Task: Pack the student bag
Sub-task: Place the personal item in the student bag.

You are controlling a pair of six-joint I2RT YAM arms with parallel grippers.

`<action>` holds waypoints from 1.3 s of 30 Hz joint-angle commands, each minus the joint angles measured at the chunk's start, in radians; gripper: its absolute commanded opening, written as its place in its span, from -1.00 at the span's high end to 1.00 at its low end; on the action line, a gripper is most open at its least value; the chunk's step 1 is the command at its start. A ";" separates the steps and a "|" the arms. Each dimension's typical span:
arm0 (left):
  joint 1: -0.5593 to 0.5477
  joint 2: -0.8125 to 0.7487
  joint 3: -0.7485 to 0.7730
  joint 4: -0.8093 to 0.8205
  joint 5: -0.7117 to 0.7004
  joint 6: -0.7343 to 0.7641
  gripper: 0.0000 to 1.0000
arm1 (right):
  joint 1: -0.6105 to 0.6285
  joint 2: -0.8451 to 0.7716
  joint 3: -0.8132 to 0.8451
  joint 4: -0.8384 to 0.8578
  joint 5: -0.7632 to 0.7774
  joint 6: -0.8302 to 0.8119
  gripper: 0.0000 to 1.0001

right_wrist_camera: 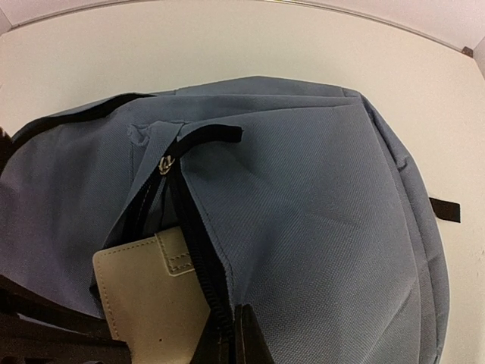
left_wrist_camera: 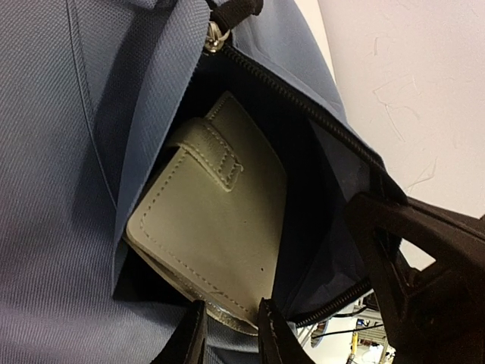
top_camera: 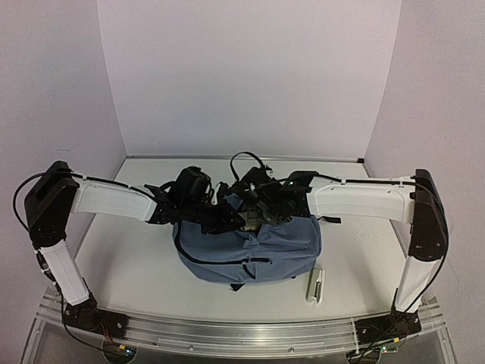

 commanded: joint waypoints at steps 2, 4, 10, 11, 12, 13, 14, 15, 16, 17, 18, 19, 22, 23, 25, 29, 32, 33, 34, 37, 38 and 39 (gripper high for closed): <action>-0.001 0.042 0.088 0.011 -0.004 0.026 0.59 | -0.007 -0.054 -0.013 0.041 0.013 0.002 1.00; -0.001 0.064 0.124 0.003 -0.010 0.038 0.60 | -0.007 -0.053 -0.018 0.043 0.010 0.007 1.00; -0.001 0.155 0.205 0.028 0.018 0.043 0.65 | -0.008 -0.059 -0.036 0.061 -0.003 0.029 1.00; -0.001 0.167 0.213 0.036 0.024 0.041 0.65 | -0.010 -0.061 -0.041 0.063 -0.004 0.034 1.00; -0.001 0.176 0.215 0.046 0.029 0.036 0.66 | -0.013 -0.063 -0.045 0.067 -0.007 0.038 1.00; -0.001 0.183 0.215 0.055 0.031 0.032 0.66 | -0.015 -0.065 -0.049 0.071 -0.011 0.041 1.00; -0.001 0.187 0.214 0.064 0.033 0.030 0.66 | -0.017 -0.066 -0.055 0.076 -0.015 0.045 1.00; -0.001 0.191 0.211 0.075 0.036 0.027 0.66 | -0.020 -0.068 -0.060 0.081 -0.019 0.048 1.00; -0.001 0.195 0.208 0.094 0.042 0.023 0.66 | -0.023 -0.069 -0.066 0.086 -0.024 0.051 1.00; -0.001 0.199 0.203 0.113 0.045 0.016 0.66 | -0.026 -0.072 -0.073 0.091 -0.029 0.054 1.00; -0.001 0.202 0.198 0.130 0.048 0.006 0.66 | -0.029 -0.075 -0.079 0.097 -0.033 0.058 1.00; -0.001 0.208 0.194 0.146 0.052 -0.002 0.66 | -0.032 -0.079 -0.085 0.102 -0.037 0.062 1.00; -0.003 0.229 0.196 0.173 0.057 -0.016 0.67 | -0.041 -0.091 -0.102 0.121 -0.056 0.066 1.00; -0.004 0.234 0.198 0.182 0.058 -0.020 0.67 | -0.044 -0.095 -0.108 0.127 -0.061 0.068 1.00; -0.007 0.248 0.206 0.197 0.061 -0.025 0.67 | -0.050 -0.102 -0.118 0.136 -0.071 0.073 1.00; -0.014 0.271 0.222 0.201 0.067 -0.028 0.67 | -0.057 -0.114 -0.133 0.151 -0.087 0.081 1.00; -0.015 0.275 0.222 0.206 0.066 -0.028 0.65 | -0.059 -0.122 -0.140 0.160 -0.095 0.083 1.00; -0.014 0.273 0.221 0.205 0.066 -0.026 0.62 | -0.061 -0.122 -0.141 0.161 -0.096 0.083 1.00; -0.015 0.266 0.219 0.200 0.060 -0.020 0.56 | -0.061 -0.124 -0.143 0.161 -0.095 0.084 1.00; -0.015 0.209 0.196 0.159 0.018 0.004 0.25 | -0.063 -0.132 -0.147 0.161 -0.089 0.089 1.00; -0.015 0.185 0.184 0.147 0.002 0.015 0.15 | -0.065 -0.138 -0.150 0.161 -0.085 0.090 1.00; -0.014 0.155 0.169 0.133 -0.010 0.026 0.06 | -0.068 -0.144 -0.153 0.161 -0.082 0.091 1.00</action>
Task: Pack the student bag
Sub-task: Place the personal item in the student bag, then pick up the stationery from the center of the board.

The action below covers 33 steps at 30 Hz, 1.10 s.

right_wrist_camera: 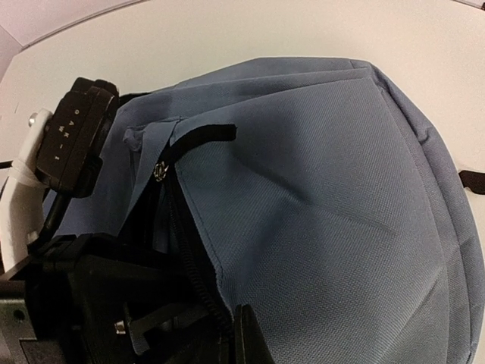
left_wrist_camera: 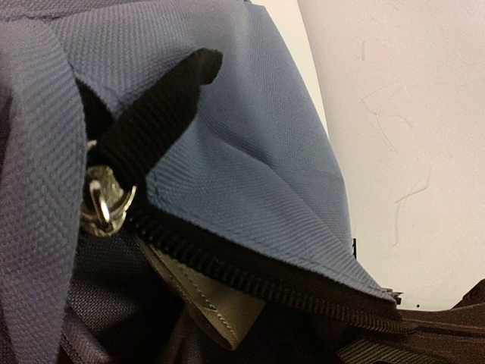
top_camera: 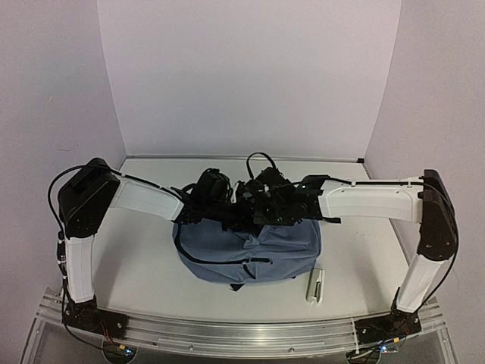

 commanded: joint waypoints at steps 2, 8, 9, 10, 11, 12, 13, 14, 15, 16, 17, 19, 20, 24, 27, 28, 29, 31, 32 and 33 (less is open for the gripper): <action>-0.006 -0.163 -0.041 -0.061 -0.070 0.065 -0.05 | -0.023 -0.082 -0.020 0.014 0.040 0.018 1.00; -0.006 -0.309 -0.165 -0.170 -0.133 0.069 -0.10 | -0.031 -0.078 -0.025 0.014 0.040 0.017 0.99; -0.006 -0.333 -0.187 -0.177 -0.144 0.066 -0.10 | -0.031 -0.074 -0.025 0.016 0.036 0.017 0.98; -0.006 -0.358 -0.200 -0.187 -0.157 0.065 -0.11 | -0.032 -0.072 -0.023 0.016 0.033 0.017 0.96; -0.006 -0.382 -0.217 -0.203 -0.174 0.066 -0.12 | -0.032 -0.070 -0.023 0.017 0.028 0.015 0.94; -0.006 -0.404 -0.228 -0.223 -0.195 0.068 -0.14 | -0.032 -0.070 -0.022 0.017 0.023 0.009 0.89; -0.006 -0.427 -0.239 -0.251 -0.218 0.071 -0.16 | -0.032 -0.071 -0.019 0.019 0.015 0.001 0.83; -0.005 -0.450 -0.244 -0.279 -0.238 0.076 -0.19 | -0.032 -0.076 -0.016 0.020 0.002 -0.013 0.78; -0.005 -0.472 -0.247 -0.309 -0.260 0.081 -0.23 | -0.031 -0.083 -0.013 0.022 -0.012 -0.026 0.72; -0.004 -0.493 -0.248 -0.339 -0.277 0.088 -0.27 | -0.032 -0.095 -0.012 0.023 -0.029 -0.042 0.65; -0.002 -0.514 -0.248 -0.363 -0.288 0.096 -0.31 | -0.031 -0.107 -0.012 0.024 -0.045 -0.058 0.56; 0.006 -0.548 -0.249 -0.394 -0.301 0.110 -0.38 | -0.031 -0.144 -0.016 0.025 -0.073 -0.088 0.33; 0.013 -0.562 -0.252 -0.403 -0.298 0.118 -0.40 | -0.030 -0.169 -0.022 0.025 -0.083 -0.098 0.23; 0.069 -0.596 -0.265 -0.406 -0.243 0.138 -0.52 | -0.031 -0.269 -0.061 0.024 -0.101 -0.112 -0.13; 0.118 -0.596 -0.267 -0.396 -0.178 0.140 -0.59 | -0.031 -0.345 -0.100 0.022 -0.125 -0.113 -0.36; 0.133 -0.597 -0.268 -0.394 -0.166 0.139 -0.61 | -0.031 -0.369 -0.122 0.016 -0.129 -0.105 -0.44; 0.142 -0.598 -0.270 -0.393 -0.161 0.138 -0.63 | -0.033 -0.394 -0.144 0.007 -0.130 -0.096 -0.54; 0.160 -0.609 -0.275 -0.399 -0.167 0.139 -0.66 | -0.040 -0.445 -0.206 -0.005 -0.143 -0.074 -0.65; 0.165 -0.615 -0.277 -0.402 -0.169 0.139 -0.68 | -0.053 -0.474 -0.248 -0.012 -0.154 -0.060 -0.70; 0.170 -0.622 -0.280 -0.406 -0.173 0.140 -0.69 | -0.069 -0.498 -0.287 -0.019 -0.166 -0.045 -0.73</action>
